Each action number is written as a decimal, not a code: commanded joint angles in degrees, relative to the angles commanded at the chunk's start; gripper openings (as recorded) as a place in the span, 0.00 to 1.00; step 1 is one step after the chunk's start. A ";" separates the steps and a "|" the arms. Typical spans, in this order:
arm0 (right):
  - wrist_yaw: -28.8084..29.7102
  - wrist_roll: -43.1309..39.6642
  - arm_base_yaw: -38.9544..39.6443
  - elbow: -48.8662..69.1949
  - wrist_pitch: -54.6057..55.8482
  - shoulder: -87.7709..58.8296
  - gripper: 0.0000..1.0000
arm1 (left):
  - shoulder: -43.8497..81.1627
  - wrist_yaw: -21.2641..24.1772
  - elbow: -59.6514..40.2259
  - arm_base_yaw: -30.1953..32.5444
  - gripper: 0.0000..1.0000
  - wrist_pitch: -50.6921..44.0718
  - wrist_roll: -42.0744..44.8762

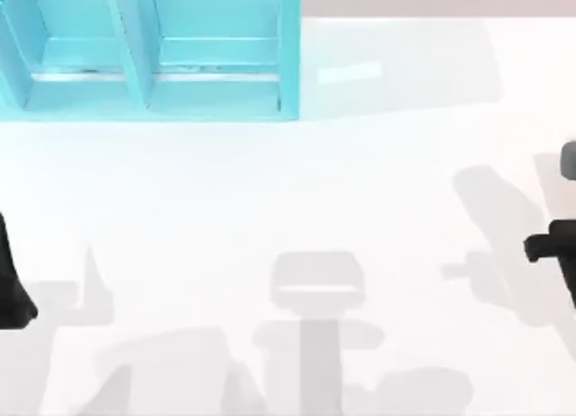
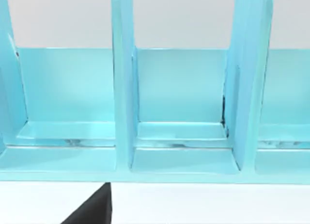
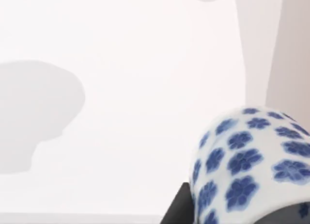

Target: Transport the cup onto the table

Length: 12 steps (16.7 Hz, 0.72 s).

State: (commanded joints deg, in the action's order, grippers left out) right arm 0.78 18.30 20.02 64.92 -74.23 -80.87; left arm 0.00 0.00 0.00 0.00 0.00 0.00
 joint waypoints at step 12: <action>-0.35 25.17 23.01 0.26 0.90 -0.98 0.00 | 0.00 0.00 0.00 0.00 1.00 0.00 0.00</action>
State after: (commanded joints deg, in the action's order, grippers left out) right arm 0.42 43.47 43.03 65.18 -73.33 -81.85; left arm 0.00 0.00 0.00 0.00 0.00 0.00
